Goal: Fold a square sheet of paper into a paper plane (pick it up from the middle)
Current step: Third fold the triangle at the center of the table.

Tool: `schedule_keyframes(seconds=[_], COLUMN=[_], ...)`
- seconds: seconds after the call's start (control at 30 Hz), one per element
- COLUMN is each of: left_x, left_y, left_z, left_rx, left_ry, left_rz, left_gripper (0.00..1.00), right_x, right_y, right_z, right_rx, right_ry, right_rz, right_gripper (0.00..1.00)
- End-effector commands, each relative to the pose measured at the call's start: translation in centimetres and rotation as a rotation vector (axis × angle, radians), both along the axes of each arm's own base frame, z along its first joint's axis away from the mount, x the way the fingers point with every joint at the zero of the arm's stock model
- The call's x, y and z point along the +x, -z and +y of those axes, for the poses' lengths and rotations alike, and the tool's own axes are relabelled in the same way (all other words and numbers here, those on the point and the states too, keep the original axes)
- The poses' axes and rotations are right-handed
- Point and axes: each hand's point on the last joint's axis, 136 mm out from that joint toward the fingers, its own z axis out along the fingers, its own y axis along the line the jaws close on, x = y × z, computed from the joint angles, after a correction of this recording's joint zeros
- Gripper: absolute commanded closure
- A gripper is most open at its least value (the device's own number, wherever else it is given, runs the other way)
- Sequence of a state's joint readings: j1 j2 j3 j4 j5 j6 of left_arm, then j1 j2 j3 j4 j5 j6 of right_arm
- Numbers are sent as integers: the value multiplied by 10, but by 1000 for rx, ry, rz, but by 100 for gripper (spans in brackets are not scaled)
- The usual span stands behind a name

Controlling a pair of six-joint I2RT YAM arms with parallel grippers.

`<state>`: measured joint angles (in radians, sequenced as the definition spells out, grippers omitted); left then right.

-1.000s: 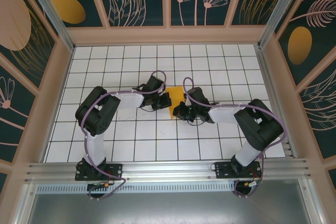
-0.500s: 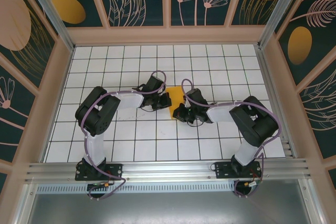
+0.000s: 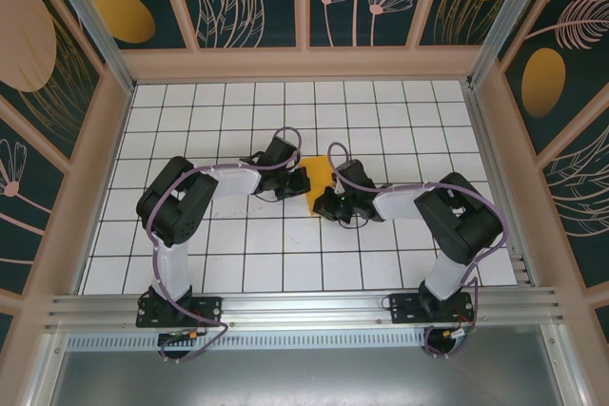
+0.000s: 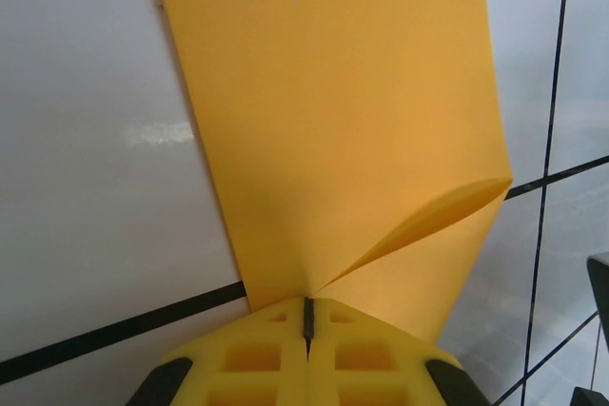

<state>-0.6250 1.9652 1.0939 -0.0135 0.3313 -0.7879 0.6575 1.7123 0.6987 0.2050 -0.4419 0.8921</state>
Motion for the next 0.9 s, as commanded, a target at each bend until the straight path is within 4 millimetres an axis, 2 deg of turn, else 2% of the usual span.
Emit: schedule_keyframes(seconds=[0.0,0.13,0.23,0.53,0.73,0.87], left_x=[-4,6,6,-7,-6,-7], left_y=[27,-9,-26,-31,-45,-46], left_z=[36,16,7,3,-4,-8], left_rx=[174,55,-18,-97,-154,-174], left_ry=[-44,-12,8,28,49,56], left_rz=[38,-35,-65,-72,-106,-98], left_gripper=[96,87,83,80,80,81], right_x=[1,1,1,4,6,8], right_y=[1,3,3,1,-1,-3], right_z=[0,-1,-1,1,4,5], right_rx=[-28,-33,-30,-24,-19,-18], right_ry=[-6,6,10,9,9,9], right_rz=[-7,3,6,2,-4,-6], right_gripper=[100,100,100,100,100,100])
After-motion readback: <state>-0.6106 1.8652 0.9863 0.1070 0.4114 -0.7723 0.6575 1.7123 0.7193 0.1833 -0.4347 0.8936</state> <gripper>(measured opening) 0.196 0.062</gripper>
